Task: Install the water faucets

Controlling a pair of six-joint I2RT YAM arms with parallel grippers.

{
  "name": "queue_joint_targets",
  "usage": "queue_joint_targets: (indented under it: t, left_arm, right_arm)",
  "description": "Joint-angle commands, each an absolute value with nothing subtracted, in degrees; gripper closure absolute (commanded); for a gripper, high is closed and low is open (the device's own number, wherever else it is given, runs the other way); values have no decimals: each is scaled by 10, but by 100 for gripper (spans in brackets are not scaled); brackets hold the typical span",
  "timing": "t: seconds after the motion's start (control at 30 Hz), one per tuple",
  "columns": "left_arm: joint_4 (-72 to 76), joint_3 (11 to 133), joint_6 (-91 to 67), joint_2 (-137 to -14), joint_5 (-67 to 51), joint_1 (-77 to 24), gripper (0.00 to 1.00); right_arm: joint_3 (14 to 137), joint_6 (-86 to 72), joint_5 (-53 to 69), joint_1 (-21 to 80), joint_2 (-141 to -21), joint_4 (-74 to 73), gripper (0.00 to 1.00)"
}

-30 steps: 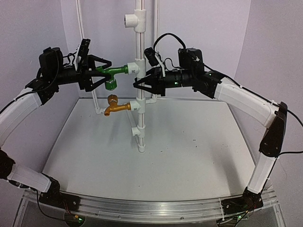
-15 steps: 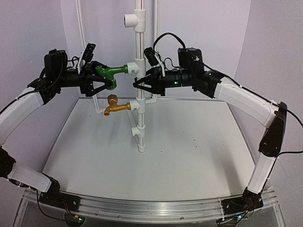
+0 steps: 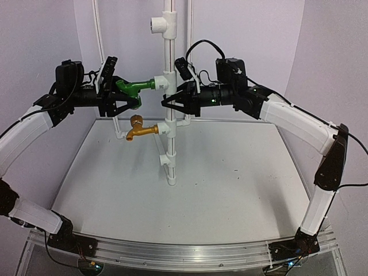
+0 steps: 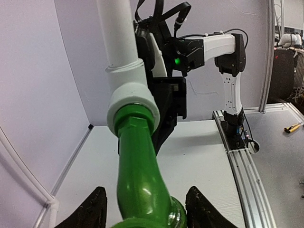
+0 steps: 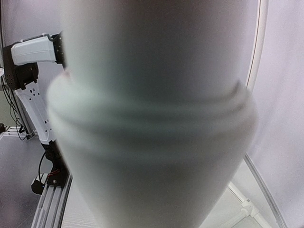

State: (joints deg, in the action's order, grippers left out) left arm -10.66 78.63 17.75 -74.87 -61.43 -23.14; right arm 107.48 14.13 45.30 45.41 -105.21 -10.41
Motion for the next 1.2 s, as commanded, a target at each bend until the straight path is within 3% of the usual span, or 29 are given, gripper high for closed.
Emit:
queue_joint_targets:
  t: [0.0,0.3,0.43,0.53,0.7,0.83,1.0,1.17]
  left_arm:
    - [-103,789,267,-725,-579,-230,48]
    - [-114,780,314,-717,-565,-230,58]
    - [-118,789,274,-719,-549,-230,36]
    - [-130,789,245,-714,-555,-229,19]
    - [-139,773,206,-687,-565,-226,1]
    - [-158,785,158,-672,-579,-207,0]
    - [-225,818,130,-651,-593,-196,0]
    - [-285,856,117,-631,-562,-181,0]
  right_arm:
    - [1106,104,486,462,-1045,-157,100]
    - [1107,104,487,462,-1046,-158,100]
    - [1108,105,481,462,-1046,-158,99]
    - [1107,107,476,462,-1043,-158,86]
    - [1099,118,466,462,-1032,-157,49]
    - [1090,131,457,462,-1018,-157,32]
    - [1074,144,431,462,-988,-157,2]
    - [1062,149,395,462,-954,-162,2]
